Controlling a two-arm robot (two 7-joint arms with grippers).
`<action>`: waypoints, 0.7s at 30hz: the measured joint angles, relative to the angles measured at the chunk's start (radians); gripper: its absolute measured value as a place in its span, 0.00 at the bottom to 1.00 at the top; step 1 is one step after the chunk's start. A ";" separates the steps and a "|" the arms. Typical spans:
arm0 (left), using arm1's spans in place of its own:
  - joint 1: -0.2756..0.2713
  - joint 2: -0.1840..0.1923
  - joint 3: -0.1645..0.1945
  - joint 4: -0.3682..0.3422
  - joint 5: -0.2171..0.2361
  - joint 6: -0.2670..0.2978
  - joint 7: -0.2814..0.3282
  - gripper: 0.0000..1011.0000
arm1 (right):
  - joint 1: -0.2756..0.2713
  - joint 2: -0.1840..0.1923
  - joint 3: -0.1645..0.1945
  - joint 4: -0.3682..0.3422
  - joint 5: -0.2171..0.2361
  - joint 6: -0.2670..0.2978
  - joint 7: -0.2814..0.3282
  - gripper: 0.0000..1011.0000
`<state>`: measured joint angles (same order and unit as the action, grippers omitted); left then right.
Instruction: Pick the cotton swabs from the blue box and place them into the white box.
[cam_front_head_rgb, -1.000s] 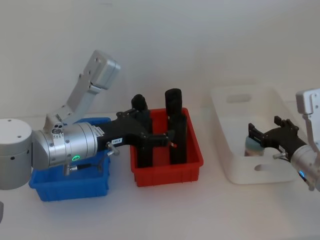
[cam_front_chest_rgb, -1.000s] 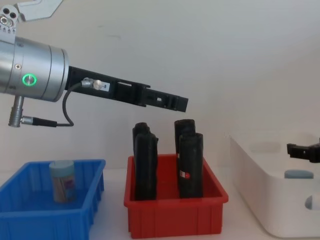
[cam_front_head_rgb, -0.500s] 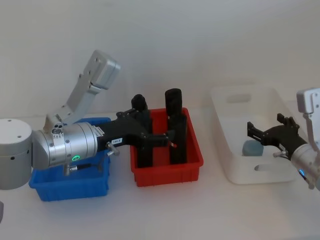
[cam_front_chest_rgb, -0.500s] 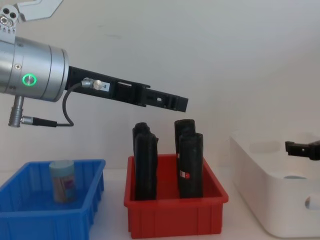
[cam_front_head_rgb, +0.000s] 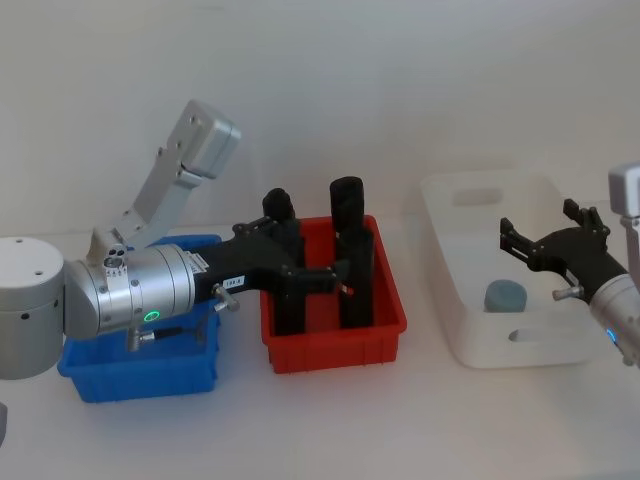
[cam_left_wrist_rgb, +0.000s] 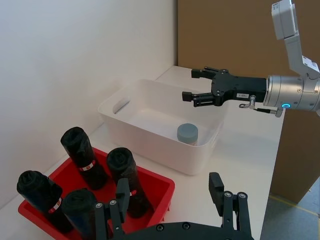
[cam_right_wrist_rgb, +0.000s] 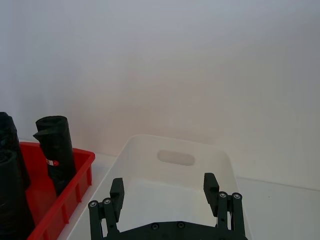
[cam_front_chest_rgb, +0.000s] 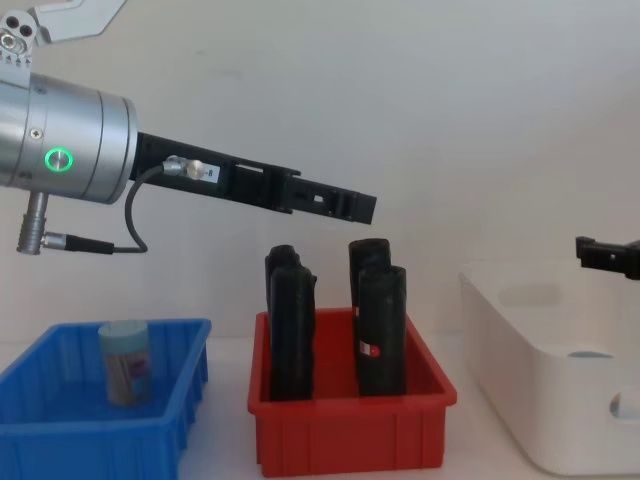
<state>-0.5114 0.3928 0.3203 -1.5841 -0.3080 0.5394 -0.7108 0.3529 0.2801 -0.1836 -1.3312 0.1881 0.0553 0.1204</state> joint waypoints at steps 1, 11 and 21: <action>0.000 0.000 0.000 0.000 0.000 0.000 0.000 0.99 | -0.002 0.000 0.000 -0.004 0.000 -0.002 -0.001 0.99; 0.000 0.000 0.000 0.000 0.000 0.000 0.000 0.99 | -0.015 0.005 0.003 -0.036 -0.005 -0.017 -0.010 0.99; 0.017 -0.001 0.008 -0.001 0.005 -0.030 0.041 0.99 | -0.045 0.009 -0.001 -0.071 0.002 -0.017 -0.014 0.99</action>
<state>-0.4948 0.3922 0.3281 -1.5853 -0.3032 0.5095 -0.6693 0.3074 0.2894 -0.1843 -1.4020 0.1905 0.0386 0.1068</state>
